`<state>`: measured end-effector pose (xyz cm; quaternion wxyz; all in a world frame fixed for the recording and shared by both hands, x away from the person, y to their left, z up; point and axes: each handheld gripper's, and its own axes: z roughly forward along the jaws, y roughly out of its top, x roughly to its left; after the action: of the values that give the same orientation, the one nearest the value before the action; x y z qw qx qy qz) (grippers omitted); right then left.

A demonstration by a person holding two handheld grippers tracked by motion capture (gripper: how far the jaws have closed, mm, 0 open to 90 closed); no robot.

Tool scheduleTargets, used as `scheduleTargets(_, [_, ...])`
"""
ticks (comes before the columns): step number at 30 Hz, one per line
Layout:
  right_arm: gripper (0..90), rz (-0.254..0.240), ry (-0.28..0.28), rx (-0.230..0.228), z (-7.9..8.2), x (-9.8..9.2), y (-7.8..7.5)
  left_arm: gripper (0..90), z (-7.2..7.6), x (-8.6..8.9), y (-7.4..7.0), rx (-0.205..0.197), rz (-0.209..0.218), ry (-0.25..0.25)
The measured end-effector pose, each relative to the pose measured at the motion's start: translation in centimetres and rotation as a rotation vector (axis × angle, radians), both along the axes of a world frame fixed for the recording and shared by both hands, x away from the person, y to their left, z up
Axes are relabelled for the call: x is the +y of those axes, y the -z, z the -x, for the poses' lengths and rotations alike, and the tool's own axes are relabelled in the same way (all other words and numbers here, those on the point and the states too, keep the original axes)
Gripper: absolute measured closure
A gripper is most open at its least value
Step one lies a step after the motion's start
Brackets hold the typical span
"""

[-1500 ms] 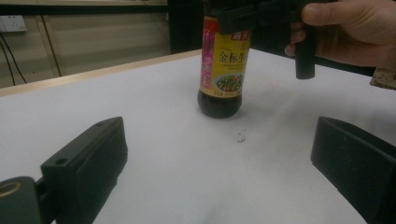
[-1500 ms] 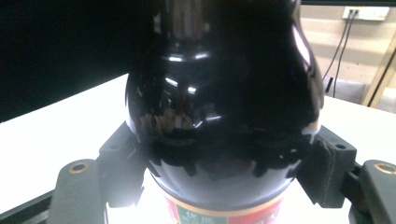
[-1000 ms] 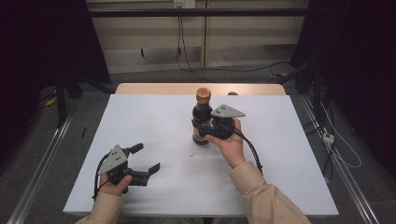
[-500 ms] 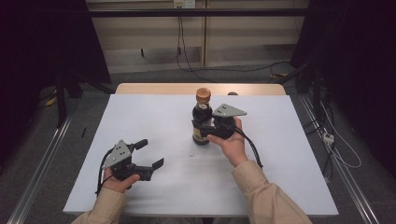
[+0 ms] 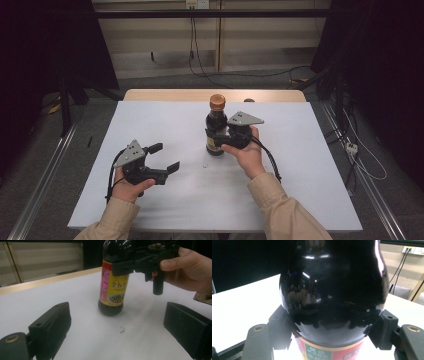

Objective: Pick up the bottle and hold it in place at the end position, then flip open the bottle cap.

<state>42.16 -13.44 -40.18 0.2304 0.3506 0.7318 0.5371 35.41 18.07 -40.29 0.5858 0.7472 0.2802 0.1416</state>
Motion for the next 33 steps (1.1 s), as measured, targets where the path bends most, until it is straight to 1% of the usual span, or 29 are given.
scheduleTargets(4, [30.4,-0.003,-0.003,0.002,-0.1,-0.1,0.0,7.2,-0.4,0.1,-0.4,0.013,0.003,-0.018])
scheduleTargets(5, [30.4,-0.005,-0.003,-0.001,0.0,0.0,0.1,7.2,-0.5,0.1,-0.4,0.022,0.005,-0.018])
scheduleTargets(8, [30.4,-0.004,-0.002,0.0,-0.1,0.0,0.1,7.1,-0.8,0.0,-0.7,0.028,-0.002,-0.023])
scheduleTargets(12, [30.4,-0.005,-0.002,0.0,0.0,0.0,0.1,6.1,-1.1,-0.3,-1.0,0.04,0.011,-0.001])
scheduleTargets(13, [30.3,-0.006,-0.001,-0.001,0.0,0.0,0.1,6.1,-1.2,-0.4,-1.1,0.04,0.008,-0.001])
scheduleTargets(14, [30.3,-0.008,0.0,-0.002,0.0,0.0,0.1,6.1,-1.3,-0.5,-1.3,0.047,0.013,-0.004])
scheduleTargets(15, [30.3,-0.007,0.0,-0.001,0.0,0.0,0.1,6.1,-1.4,-0.6,-1.4,0.05,0.013,0.003])
scheduleTargets(21, [30.4,-0.007,0.002,0.002,0.0,0.0,0.1,5.8,-2.2,-1.5,-2.1,0.045,0.009,0.022])
scheduleTargets(24, [30.4,-0.009,0.0,0.002,0.0,0.0,0.1,6.0,-2.7,-1.9,-2.2,0.055,0.038,0.032])
scheduleTargets(26, [30.3,-0.007,0.001,0.002,0.0,0.0,0.1,6.7,-3.1,-2.2,-2.3,0.06,0.03,0.028])
scheduleTargets(28, [30.3,-0.008,0.0,0.004,0.0,0.0,0.1,7.8,-3.4,-2.4,-2.5,0.064,0.017,0.036])
scheduleTargets(30, [30.3,-0.008,0.0,0.004,0.0,0.0,0.1,9.9,-3.6,-2.6,-2.6,0.056,-0.001,0.046])
scheduleTargets(31, [30.3,-0.008,0.0,0.004,0.0,0.0,0.1,11.1,-3.6,-2.7,-2.7,0.061,-0.005,0.044])
scheduleTargets(32, [30.3,-0.008,0.0,0.003,0.0,0.0,0.1,11.3,-3.7,-2.8,-2.8,0.055,-0.011,0.046])
scheduleTargets(33, [30.3,-0.01,-0.001,0.003,0.0,0.0,0.1,12.0,-3.8,-2.8,-2.9,0.059,-0.007,0.044])
